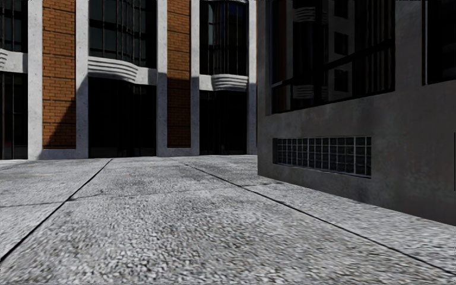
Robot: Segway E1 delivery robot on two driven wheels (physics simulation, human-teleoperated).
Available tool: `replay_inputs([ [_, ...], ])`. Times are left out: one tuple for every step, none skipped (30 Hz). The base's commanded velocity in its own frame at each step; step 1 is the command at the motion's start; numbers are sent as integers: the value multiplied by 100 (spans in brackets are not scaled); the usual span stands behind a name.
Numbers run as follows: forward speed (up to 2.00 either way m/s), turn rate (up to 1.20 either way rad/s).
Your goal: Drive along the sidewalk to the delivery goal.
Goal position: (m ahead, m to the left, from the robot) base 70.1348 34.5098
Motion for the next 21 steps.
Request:
replay_inputs([
  [149, 30],
  [149, 56],
  [149, 77],
  [149, 90],
  [149, 95],
  [149, 99],
  [149, 99],
  [149, 99],
  [149, 99],
  [149, 51],
  [149, 2],
  [149, 0],
  [149, 0],
  [149, 0],
  [149, 0],
  [149, 0],
  [149, 0],
  [149, 0],
  [149, 0],
  [149, 0],
  [149, 0],
])
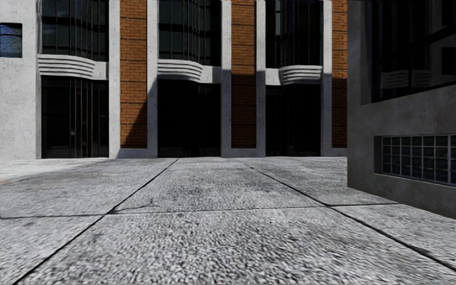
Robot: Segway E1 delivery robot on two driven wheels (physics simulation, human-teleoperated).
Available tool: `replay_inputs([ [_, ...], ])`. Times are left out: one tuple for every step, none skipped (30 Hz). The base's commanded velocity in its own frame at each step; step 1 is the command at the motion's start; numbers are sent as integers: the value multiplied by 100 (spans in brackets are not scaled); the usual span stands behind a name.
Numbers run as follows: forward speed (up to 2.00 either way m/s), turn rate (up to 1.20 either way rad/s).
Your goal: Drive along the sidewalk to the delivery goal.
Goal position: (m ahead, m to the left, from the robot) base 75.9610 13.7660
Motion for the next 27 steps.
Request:
replay_inputs([
  [150, 0],
  [150, 0],
  [150, 0],
  [150, 0],
  [150, 0],
  [150, 0],
  [150, 0],
  [150, 0],
  [150, 0],
  [150, 0],
  [150, 0],
  [150, 0],
  [150, 0],
  [150, 0],
  [150, 0],
  [150, 0],
  [150, 0],
  [150, 0],
  [150, 0],
  [151, 0],
  [151, 0],
  [151, 0],
  [151, 0],
  [151, 0],
  [151, 0],
  [151, 0],
  [151, 0],
])
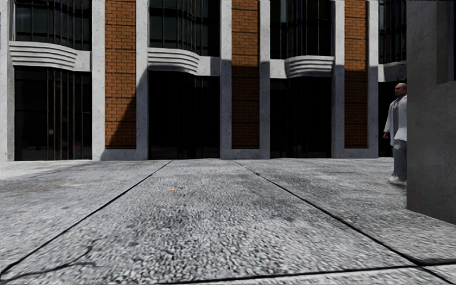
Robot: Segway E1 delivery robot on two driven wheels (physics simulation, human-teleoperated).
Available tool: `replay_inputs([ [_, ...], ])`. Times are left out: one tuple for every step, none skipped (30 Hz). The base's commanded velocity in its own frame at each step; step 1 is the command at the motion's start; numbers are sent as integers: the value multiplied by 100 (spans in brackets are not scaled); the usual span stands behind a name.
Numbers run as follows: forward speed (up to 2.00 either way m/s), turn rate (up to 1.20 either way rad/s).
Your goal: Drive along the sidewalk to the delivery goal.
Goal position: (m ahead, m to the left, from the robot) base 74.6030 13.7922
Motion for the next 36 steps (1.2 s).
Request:
replay_inputs([
  [151, 0],
  [151, 0],
  [151, 0],
  [151, 0],
  [151, 0],
  [151, 0],
  [151, 0],
  [151, 0],
  [151, 0],
  [151, 0],
  [151, 0],
  [151, 0],
  [151, 0],
  [151, 0],
  [151, 0],
  [151, 0],
  [151, 0],
  [151, 0],
  [151, 0],
  [151, 0],
  [151, 0],
  [151, 0],
  [151, 0],
  [151, 0],
  [151, 0],
  [151, 0],
  [151, 0],
  [151, 0],
  [151, 0],
  [151, 0],
  [132, 0],
  [6, 0],
  [0, 0],
  [0, 0],
  [0, 0],
  [0, 0],
])
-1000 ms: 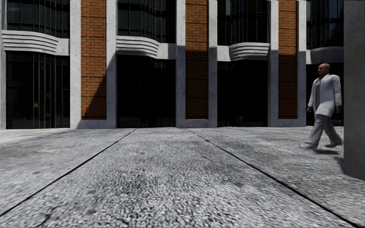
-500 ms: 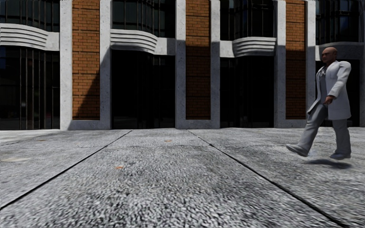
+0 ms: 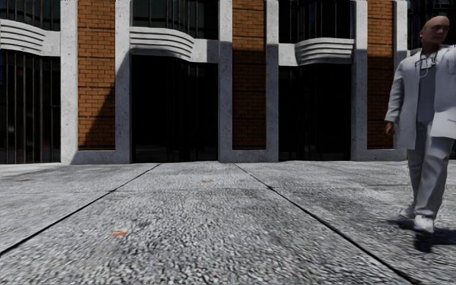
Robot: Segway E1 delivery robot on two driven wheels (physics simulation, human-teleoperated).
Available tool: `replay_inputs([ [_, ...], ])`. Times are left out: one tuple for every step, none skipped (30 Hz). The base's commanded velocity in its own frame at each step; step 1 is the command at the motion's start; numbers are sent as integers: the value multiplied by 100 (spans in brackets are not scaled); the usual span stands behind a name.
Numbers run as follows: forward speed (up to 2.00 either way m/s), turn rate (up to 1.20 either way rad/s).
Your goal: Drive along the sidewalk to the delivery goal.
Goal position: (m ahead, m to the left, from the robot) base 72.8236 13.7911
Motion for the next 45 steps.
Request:
replay_inputs([
  [0, 0],
  [0, 1],
  [0, 28],
  [0, 63],
  [0, 106],
  [0, 120],
  [0, 120],
  [0, 120],
  [0, 120],
  [0, 120],
  [0, 120],
  [0, 120],
  [0, 120],
  [0, 120],
  [0, 120],
  [0, 120],
  [26, 120],
  [55, 120],
  [70, 120],
  [70, 120],
  [110, 120],
  [125, 120],
  [125, 120],
  [143, 78],
  [147, 0],
  [149, 0],
  [149, 0],
  [150, 0],
  [151, 0],
  [153, 0],
  [156, 0],
  [156, 0],
  [157, 0],
  [157, 0],
  [157, 0],
  [157, 0],
  [157, 0],
  [157, 0],
  [157, 0],
  [157, 0],
  [157, 0],
  [157, 0],
  [158, 0],
  [158, 0],
  [158, 0],
])
